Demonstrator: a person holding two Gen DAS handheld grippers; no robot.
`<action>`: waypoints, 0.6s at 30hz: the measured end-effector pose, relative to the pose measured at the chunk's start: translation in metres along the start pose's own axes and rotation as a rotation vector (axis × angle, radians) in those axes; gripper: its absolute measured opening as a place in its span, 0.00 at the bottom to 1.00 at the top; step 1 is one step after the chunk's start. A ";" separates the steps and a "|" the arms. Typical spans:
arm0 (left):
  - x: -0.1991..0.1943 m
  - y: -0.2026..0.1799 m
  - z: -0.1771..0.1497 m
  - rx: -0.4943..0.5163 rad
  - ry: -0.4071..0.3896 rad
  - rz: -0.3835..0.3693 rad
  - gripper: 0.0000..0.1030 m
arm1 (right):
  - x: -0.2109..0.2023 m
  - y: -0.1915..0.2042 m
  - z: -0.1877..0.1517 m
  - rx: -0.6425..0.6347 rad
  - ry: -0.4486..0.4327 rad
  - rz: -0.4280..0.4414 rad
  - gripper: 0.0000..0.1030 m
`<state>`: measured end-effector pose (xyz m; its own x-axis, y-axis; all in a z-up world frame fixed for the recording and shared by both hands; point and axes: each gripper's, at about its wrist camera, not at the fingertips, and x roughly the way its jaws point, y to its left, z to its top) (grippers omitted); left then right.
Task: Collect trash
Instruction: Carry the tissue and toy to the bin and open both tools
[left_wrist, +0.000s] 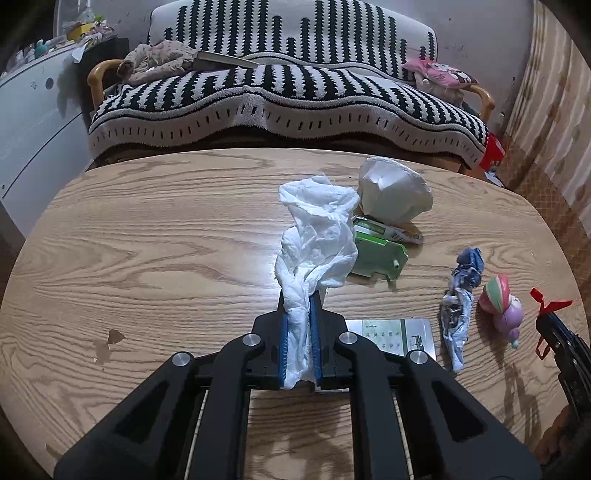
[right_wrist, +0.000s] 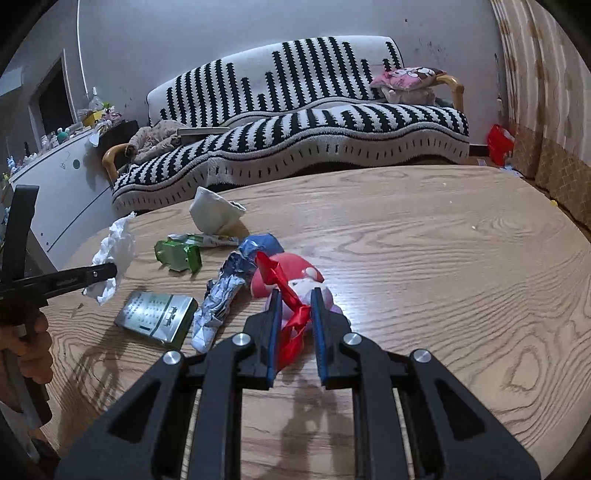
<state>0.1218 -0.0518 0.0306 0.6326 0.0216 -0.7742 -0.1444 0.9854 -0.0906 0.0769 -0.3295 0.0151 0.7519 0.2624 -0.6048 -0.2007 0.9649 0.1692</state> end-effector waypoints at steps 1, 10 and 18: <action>0.000 0.000 0.000 0.000 0.001 0.000 0.09 | 0.000 -0.001 0.000 0.001 0.001 -0.001 0.16; -0.022 -0.006 0.000 0.008 -0.021 -0.045 0.09 | -0.004 -0.008 0.002 0.078 0.019 0.045 0.16; -0.093 -0.098 -0.065 0.074 0.006 -0.304 0.09 | -0.089 -0.071 -0.018 0.329 -0.123 0.018 0.16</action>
<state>0.0271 -0.1612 0.0707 0.6338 -0.2768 -0.7223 0.1068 0.9561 -0.2727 0.0130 -0.4213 0.0432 0.8241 0.2575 -0.5046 -0.0166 0.9013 0.4328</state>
